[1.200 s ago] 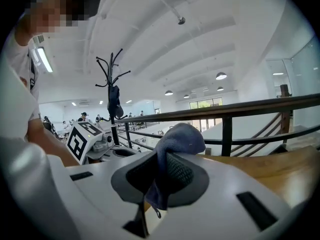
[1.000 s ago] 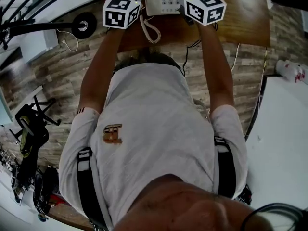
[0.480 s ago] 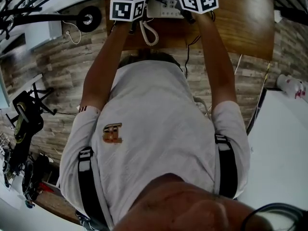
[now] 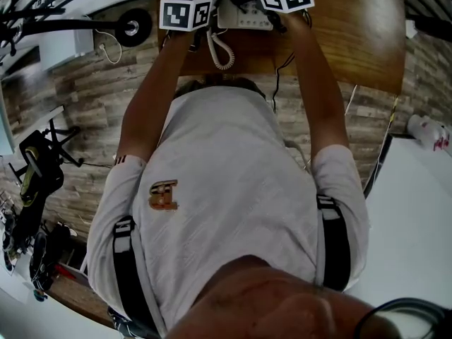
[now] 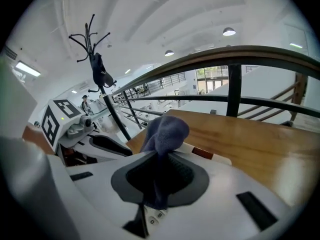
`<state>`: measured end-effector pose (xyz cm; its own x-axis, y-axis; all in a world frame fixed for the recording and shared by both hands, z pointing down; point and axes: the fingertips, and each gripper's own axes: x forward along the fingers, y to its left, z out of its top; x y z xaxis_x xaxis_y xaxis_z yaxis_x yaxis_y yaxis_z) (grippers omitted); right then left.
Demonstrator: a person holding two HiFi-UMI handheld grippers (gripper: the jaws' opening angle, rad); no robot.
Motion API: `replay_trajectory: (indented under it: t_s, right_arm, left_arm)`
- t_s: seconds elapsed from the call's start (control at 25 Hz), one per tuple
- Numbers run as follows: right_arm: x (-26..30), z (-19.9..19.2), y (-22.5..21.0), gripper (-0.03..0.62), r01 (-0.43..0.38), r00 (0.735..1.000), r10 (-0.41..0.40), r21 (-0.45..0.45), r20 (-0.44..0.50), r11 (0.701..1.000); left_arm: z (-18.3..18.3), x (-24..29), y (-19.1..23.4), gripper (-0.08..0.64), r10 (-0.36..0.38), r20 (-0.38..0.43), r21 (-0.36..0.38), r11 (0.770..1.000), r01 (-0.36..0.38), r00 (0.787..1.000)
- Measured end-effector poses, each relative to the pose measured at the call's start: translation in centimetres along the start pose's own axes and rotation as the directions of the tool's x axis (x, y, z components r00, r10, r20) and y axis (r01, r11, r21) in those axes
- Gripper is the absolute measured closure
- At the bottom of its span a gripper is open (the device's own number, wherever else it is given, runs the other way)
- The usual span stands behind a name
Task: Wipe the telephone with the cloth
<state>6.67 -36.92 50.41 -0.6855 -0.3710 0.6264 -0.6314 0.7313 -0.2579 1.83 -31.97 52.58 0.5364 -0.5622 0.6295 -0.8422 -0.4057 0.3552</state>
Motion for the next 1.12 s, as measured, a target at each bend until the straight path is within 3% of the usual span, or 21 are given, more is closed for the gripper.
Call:
replay_trajectory:
  t_s: [0.32, 0.72, 0.92, 1.12]
  right_arm:
    - [-1.7, -2.0, -4.2, 0.532, 0.163, 0.986, -0.16, 0.05, -0.049, 0.985]
    - [-5.9, -4.5, -6.7, 0.532, 0.292, 0.956, -0.29, 0.107, -0.033, 0.95]
    - [-7.7, -2.6, -3.2, 0.532, 0.268, 0.962, -0.27, 0.063, 0.038, 0.961]
    - [-7.2, -0.7, 2.7, 0.532, 0.129, 0.981, -0.141, 0.091, 0.132, 0.987]
  left_arm:
    - [0.1, -0.3, 0.0, 0.474, -0.012, 0.008, 0.003, 1.0, 0.012, 1.0]
    - [-0.3, -0.5, 0.2, 0.474, -0.021, 0.016, 0.013, 1.0, 0.02, 1.0]
    - [-0.4, -0.7, 0.3, 0.474, -0.023, 0.021, 0.018, 1.0, 0.023, 0.999]
    - [-0.6, -0.7, 0.4, 0.474, -0.025, 0.025, 0.015, 1.0, 0.025, 0.999]
